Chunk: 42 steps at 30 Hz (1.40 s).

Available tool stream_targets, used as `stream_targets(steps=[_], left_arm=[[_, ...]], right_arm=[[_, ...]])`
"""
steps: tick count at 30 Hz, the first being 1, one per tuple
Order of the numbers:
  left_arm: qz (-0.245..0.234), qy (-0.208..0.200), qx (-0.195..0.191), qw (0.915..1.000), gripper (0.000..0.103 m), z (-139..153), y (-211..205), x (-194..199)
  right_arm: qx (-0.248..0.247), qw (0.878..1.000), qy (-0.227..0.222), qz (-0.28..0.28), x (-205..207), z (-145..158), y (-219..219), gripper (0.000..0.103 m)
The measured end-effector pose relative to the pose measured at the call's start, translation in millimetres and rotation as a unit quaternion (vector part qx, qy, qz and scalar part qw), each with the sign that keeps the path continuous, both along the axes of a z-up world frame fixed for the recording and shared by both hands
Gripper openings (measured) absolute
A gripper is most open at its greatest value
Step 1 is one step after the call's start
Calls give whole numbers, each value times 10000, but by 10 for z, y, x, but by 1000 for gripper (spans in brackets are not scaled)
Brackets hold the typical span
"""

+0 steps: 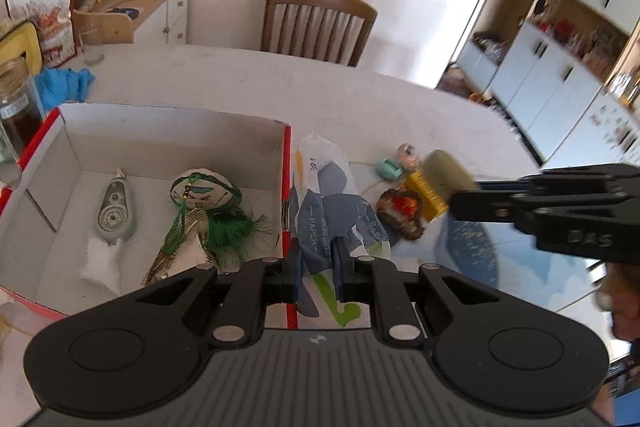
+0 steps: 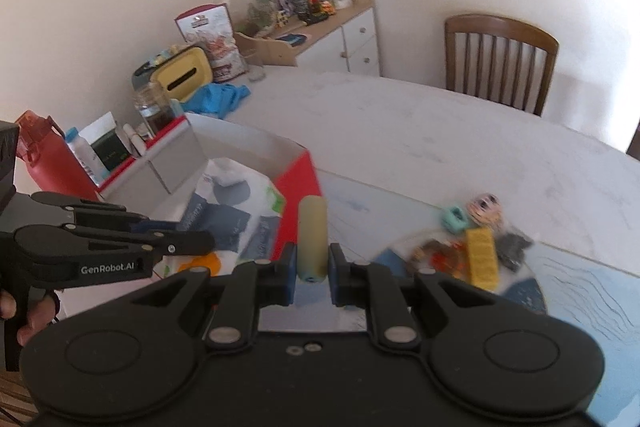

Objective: Organize objects
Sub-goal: 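Lift the paper bag and cream roller and carry both over the box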

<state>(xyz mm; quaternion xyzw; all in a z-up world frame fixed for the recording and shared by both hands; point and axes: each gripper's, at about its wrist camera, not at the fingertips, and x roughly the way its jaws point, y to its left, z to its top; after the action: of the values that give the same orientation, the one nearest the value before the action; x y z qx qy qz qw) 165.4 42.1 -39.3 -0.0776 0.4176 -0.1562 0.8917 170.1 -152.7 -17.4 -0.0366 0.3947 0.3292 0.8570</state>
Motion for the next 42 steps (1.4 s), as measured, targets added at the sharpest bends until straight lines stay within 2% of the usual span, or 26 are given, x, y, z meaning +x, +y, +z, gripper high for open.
stream_targets(steps=[5,12,20,24,28,32,38,42], left_arm=[[-55,-137,-201,9997,14,128,243,5],[147,-288,-22,9995,14,169,641,117],[410,-276,566,9972,14,25,1082,291],[553,-302,975,9932,14,-82,1277,403],[586,-148,1275,9900,14,-239,1420,534],[563,-14,1618,9852,14,-406,1479,651],[529,228,1897,9801,14,-574,1504,795],[330,373,2116,9761,14,-635,1445,850]], right_arm=[[56,9999,-87,64,7,83,277,14],[6,9998,-162,120,13,113,605,14],[-142,9994,-115,286,77,13,1052,14],[-352,9987,-59,375,105,-122,1299,14],[-596,9971,-24,465,122,-284,1533,14],[-815,9954,-31,512,149,-446,1738,14],[-1314,9904,-67,420,209,-697,1976,14],[-1638,9848,-287,509,159,-801,2054,14]])
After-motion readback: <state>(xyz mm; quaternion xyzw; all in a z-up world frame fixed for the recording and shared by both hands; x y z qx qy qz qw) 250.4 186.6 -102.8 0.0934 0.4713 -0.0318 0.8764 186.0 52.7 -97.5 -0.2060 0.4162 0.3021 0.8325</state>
